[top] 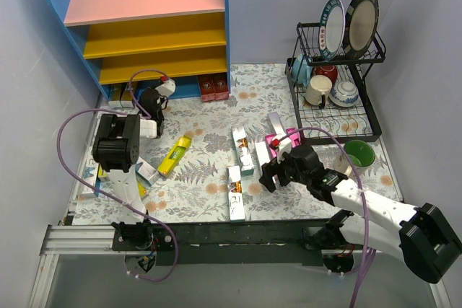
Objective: Place and organize the toothpastes onto the shelf
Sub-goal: Move the shelf to the corner of the board.
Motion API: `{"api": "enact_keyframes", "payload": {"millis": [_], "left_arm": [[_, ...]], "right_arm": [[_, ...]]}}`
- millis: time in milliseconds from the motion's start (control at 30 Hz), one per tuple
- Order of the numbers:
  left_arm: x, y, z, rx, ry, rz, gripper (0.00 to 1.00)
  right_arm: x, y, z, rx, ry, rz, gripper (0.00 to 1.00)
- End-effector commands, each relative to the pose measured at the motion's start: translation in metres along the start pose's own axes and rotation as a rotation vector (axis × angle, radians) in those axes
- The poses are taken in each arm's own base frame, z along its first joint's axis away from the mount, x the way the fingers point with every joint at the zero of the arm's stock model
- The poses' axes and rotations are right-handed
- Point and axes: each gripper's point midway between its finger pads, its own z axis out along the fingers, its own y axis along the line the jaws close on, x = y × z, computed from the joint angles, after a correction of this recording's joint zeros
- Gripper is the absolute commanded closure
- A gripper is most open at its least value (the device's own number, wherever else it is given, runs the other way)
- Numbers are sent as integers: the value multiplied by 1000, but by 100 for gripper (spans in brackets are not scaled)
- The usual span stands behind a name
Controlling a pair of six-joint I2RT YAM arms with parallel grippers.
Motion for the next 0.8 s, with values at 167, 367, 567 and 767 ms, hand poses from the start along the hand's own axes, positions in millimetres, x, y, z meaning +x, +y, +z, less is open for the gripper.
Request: {"api": "enact_keyframes", "payload": {"millis": [167, 367, 567, 767], "left_arm": [[-18, 5, 29, -48, -56, 268, 93], [-7, 4, 49, -85, 2, 296, 93], [-1, 14, 71, -101, 58, 267, 92], [18, 19, 89, -132, 158, 203, 92]], "right_arm": [[-6, 5, 7, -17, 41, 14, 5], [0, 4, 8, -7, 77, 39, 5], [-4, 3, 8, 4, 96, 54, 5], [-12, 4, 11, 5, 99, 71, 6]]}}
